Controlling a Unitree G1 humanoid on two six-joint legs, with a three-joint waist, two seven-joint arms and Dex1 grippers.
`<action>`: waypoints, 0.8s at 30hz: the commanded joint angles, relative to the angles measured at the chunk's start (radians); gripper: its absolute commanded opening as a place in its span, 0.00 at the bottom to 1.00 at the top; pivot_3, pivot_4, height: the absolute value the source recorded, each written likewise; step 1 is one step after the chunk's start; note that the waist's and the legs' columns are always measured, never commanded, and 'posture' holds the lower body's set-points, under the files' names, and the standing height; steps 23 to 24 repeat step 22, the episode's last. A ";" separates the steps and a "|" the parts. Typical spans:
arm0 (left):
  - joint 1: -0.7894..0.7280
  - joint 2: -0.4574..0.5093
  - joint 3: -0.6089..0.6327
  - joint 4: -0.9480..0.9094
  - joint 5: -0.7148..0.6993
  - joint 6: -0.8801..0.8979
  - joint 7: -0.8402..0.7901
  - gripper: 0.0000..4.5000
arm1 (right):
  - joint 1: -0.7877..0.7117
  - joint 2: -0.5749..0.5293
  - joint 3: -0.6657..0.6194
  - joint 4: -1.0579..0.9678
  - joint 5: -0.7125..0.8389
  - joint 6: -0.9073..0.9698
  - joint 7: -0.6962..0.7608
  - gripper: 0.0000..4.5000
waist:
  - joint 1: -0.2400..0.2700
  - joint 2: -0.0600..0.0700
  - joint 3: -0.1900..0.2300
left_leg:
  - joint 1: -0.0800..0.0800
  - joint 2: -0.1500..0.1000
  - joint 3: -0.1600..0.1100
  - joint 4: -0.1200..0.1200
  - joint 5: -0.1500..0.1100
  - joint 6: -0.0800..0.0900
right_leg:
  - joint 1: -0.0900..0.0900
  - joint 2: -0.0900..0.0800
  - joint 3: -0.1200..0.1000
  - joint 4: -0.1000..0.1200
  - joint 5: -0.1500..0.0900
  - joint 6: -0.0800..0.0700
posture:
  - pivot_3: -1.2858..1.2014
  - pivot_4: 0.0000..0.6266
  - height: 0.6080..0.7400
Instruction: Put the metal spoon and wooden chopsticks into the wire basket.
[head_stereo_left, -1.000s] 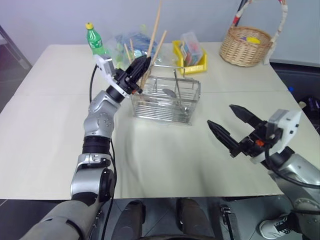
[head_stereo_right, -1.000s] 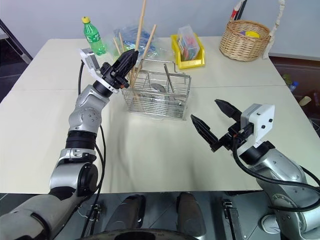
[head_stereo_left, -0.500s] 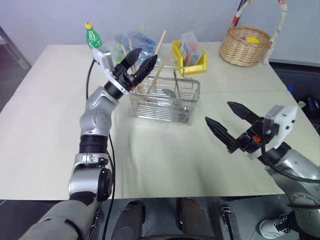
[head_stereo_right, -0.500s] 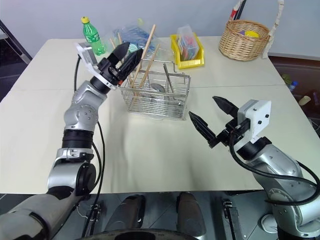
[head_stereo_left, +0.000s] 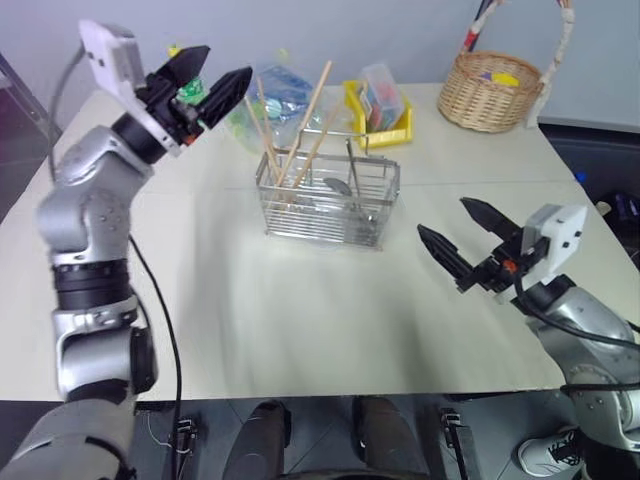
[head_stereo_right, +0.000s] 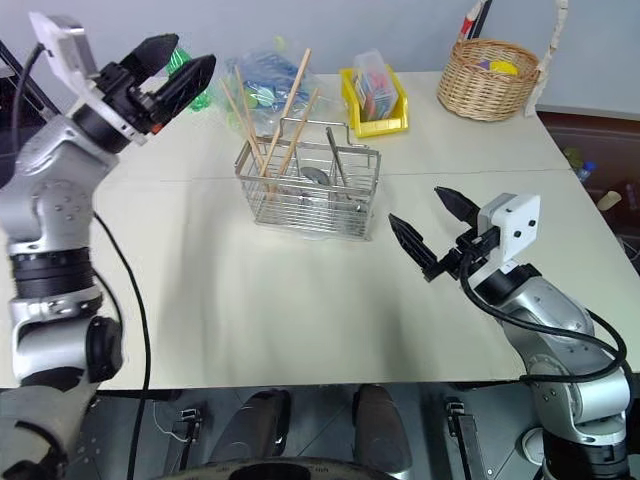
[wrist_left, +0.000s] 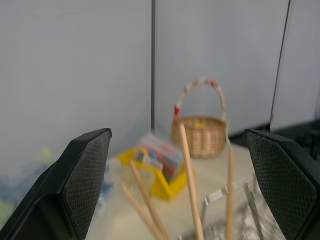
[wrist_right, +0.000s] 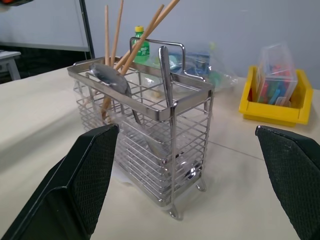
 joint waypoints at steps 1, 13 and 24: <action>0.043 0.058 0.075 -0.145 -0.134 0.151 0.018 0.99 | -0.002 -0.016 -0.021 -0.069 0.050 0.014 0.013 1.00 | -0.001 0.000 0.000 | 0.000 0.000 0.000 0.000 0.000 0.000 | 0.000 0.000 0.000 0.000 0.000 0.000 | 0.52 0.24 1.00; 0.497 0.090 0.147 -0.501 -0.368 0.344 0.093 0.99 | 0.008 -0.149 -0.084 -0.129 0.254 0.130 0.087 1.00 | -0.001 0.000 0.000 | 0.000 0.001 0.000 0.000 0.000 0.000 | 0.000 0.000 0.000 0.000 -0.001 -0.001 | 0.52 0.24 1.00; 0.659 0.049 0.142 -0.571 -0.334 0.256 0.152 0.99 | -0.008 -0.164 -0.057 -0.127 0.284 0.147 0.089 1.00 | 0.008 0.000 0.000 | -0.001 0.001 0.001 0.000 0.000 0.000 | 0.002 0.000 0.000 -0.004 -0.002 -0.005 | 0.52 0.24 1.00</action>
